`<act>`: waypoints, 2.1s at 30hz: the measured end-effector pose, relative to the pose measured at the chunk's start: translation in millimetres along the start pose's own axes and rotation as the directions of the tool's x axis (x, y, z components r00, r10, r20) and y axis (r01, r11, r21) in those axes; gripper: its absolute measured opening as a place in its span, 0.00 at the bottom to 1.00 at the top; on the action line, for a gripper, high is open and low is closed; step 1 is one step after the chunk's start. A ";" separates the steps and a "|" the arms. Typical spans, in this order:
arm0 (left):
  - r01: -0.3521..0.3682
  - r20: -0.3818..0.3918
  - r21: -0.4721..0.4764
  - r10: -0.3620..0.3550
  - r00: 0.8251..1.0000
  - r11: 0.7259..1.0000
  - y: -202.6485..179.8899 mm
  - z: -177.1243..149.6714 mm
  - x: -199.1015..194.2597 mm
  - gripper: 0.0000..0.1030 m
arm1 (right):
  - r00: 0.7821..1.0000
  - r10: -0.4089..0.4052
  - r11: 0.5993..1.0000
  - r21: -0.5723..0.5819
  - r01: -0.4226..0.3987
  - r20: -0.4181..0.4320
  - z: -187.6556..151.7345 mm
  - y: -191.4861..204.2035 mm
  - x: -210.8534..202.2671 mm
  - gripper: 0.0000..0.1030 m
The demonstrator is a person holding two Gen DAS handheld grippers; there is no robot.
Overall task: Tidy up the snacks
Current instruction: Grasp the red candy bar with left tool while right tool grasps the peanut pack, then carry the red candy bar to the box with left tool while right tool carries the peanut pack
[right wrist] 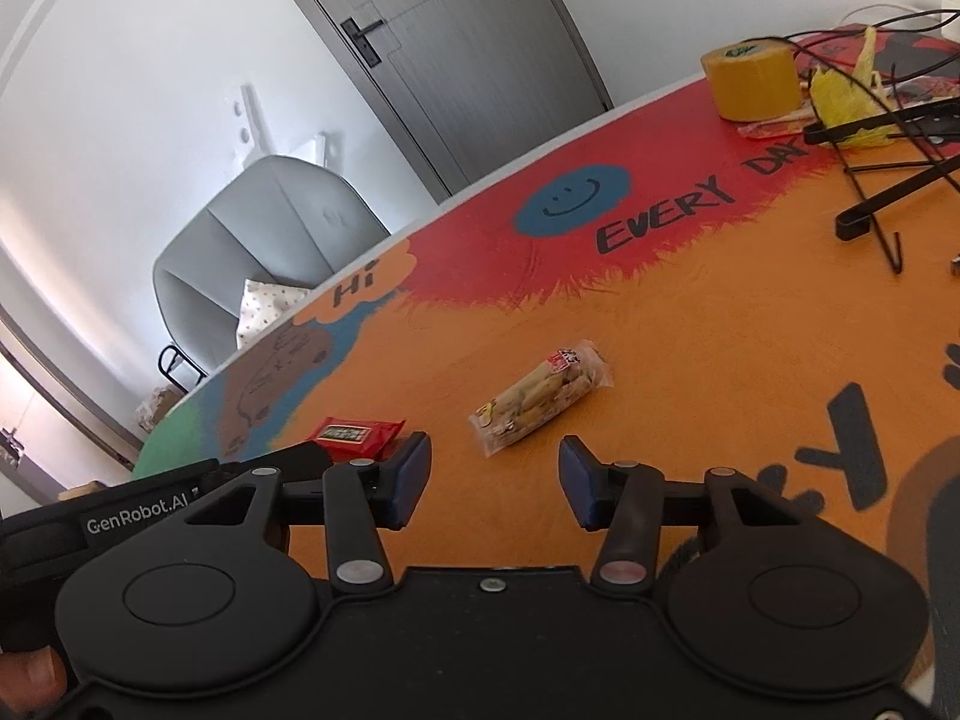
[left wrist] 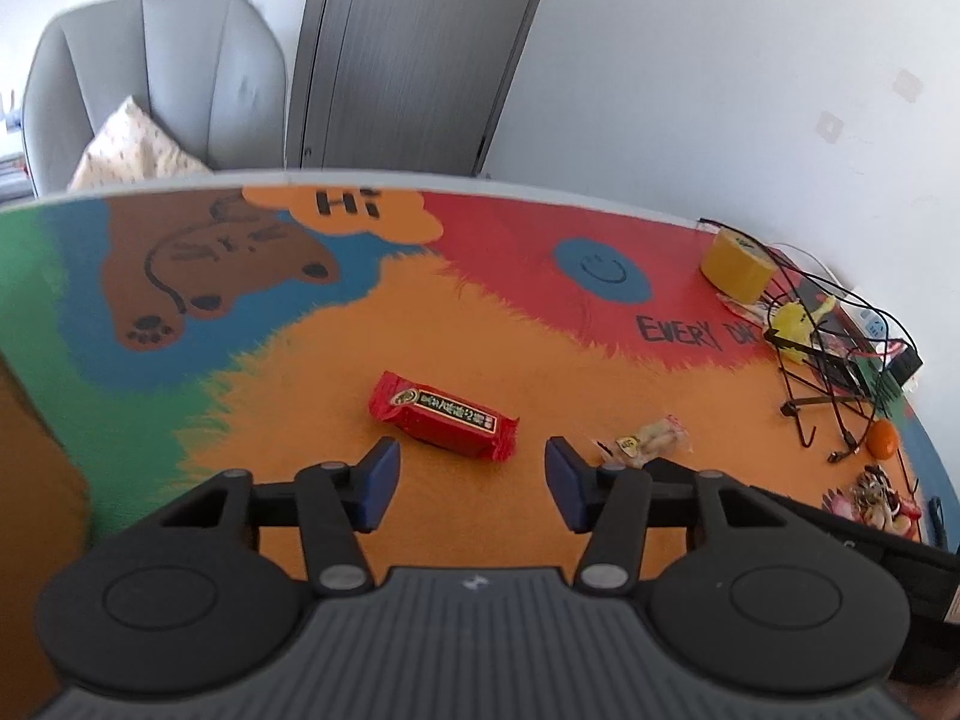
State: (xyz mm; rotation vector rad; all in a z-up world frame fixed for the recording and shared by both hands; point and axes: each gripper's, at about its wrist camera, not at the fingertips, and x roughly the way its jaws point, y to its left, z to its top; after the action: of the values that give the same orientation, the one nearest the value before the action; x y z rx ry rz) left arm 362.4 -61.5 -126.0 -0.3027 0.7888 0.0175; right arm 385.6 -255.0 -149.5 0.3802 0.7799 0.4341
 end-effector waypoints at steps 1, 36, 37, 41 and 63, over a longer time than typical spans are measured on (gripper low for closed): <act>0.000 -0.006 -0.004 0.000 1.000 1.000 0.7 1.1 3.9 0.51 | 1.000 -0.001 1.000 -0.002 0.001 -0.008 1.6 -0.3 4.1 0.47; -0.097 0.021 0.107 0.096 0.995 0.989 -7.6 -4.6 21.0 0.18 | 0.991 -0.131 0.979 -0.158 0.127 -0.015 8.1 15.0 16.5 0.20; -0.094 0.025 0.106 0.092 0.995 0.990 -7.2 -6.0 15.8 0.18 | 0.991 -0.130 0.979 -0.158 0.126 -0.012 5.9 16.4 12.7 0.20; -0.086 0.042 0.101 0.082 0.996 0.991 -4.8 -11.2 -6.1 0.18 | 0.994 -0.111 0.982 -0.153 0.110 0.002 -3.2 24.7 -6.1 0.20; -0.067 0.176 0.072 0.053 0.983 0.995 20.5 -44.6 -127.8 0.18 | 0.994 -0.055 0.980 -0.186 0.072 0.099 -50.4 76.0 -88.0 0.20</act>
State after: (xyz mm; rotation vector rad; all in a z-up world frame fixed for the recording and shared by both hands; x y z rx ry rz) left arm 238.4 -41.7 -71.3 -0.2007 0.6235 0.0692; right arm 275.1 -226.9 -94.3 0.1955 0.6521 0.4239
